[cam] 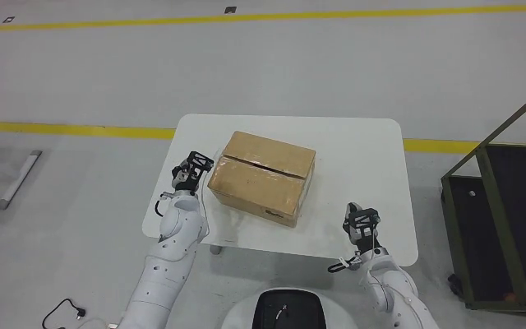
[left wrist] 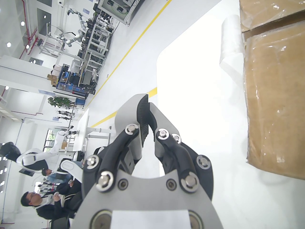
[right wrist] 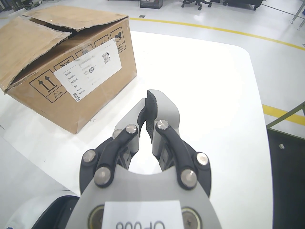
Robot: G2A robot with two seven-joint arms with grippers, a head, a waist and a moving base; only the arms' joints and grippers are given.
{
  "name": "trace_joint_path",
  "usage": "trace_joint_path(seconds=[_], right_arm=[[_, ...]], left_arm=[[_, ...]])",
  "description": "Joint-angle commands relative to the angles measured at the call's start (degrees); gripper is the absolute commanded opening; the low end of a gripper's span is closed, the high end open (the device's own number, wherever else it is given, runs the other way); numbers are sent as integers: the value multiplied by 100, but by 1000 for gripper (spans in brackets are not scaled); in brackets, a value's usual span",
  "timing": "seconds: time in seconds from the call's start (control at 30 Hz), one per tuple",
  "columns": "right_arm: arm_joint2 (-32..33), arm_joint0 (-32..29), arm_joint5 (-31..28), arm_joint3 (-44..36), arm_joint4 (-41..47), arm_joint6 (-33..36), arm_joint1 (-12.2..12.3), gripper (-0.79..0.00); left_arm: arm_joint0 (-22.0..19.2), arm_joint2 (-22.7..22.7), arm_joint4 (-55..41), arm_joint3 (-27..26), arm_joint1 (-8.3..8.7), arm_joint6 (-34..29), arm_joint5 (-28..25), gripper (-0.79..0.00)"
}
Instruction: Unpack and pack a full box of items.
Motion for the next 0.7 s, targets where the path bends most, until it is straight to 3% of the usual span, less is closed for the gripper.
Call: trace_joint_path(seconds=[0.0, 0.17, 0.43, 0.67], right_arm=[[7, -7, 10, 12, -1, -12, 1, -785], [42, -34, 21, 30, 30, -37, 5, -785], [83, -70, 34, 25, 62, -47, 11, -785], [110, -86, 60, 16, 87, -49, 13, -785]], left_arm=[[0, 0, 0, 0, 0, 0, 0, -785], [-35, -48, 228, 183, 46, 67, -218, -785], [-464, -51, 892, 992, 139, 247, -637, -785], [-737, 137, 1034, 1613, 122, 505, -671, -785]])
